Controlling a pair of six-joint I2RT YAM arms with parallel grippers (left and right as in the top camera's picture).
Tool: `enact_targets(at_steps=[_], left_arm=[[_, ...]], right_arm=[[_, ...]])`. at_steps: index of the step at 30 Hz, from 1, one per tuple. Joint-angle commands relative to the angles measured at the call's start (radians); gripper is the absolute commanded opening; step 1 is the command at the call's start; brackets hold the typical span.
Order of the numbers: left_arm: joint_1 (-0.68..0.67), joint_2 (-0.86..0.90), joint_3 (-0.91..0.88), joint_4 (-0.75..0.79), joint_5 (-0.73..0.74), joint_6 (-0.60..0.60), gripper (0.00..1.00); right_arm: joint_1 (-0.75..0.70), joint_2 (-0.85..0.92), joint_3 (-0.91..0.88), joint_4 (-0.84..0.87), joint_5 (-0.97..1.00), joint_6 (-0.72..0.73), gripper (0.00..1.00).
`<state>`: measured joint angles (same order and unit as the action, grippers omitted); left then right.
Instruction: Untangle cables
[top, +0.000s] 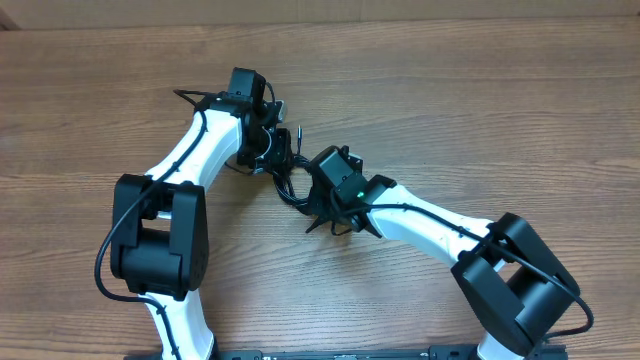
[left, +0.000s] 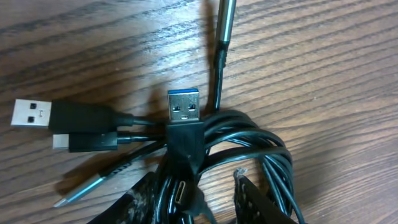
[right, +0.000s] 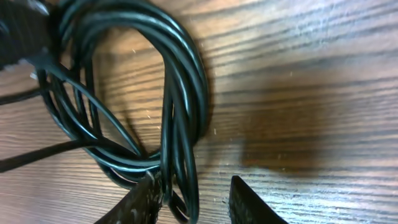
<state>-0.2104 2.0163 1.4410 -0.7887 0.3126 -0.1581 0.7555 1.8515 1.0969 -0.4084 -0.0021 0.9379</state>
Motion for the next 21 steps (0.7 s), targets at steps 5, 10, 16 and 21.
enact_targets(at_steps=[5,10,16,21], left_arm=[[-0.007,0.017,-0.008,-0.006,-0.054,0.0,0.41],[-0.008,0.017,-0.008,-0.012,-0.054,0.0,0.42],[-0.008,0.017,-0.008,-0.021,-0.053,0.0,0.47],[-0.008,0.017,-0.008,-0.04,-0.052,0.001,0.51]], right_arm=[[0.009,0.01,-0.027,0.003,0.054,0.01,0.26],[0.009,0.01,-0.053,-0.021,0.109,0.064,0.22],[0.006,0.01,-0.053,-0.056,0.124,0.066,0.19],[0.006,0.01,-0.053,-0.085,0.144,0.088,0.19]])
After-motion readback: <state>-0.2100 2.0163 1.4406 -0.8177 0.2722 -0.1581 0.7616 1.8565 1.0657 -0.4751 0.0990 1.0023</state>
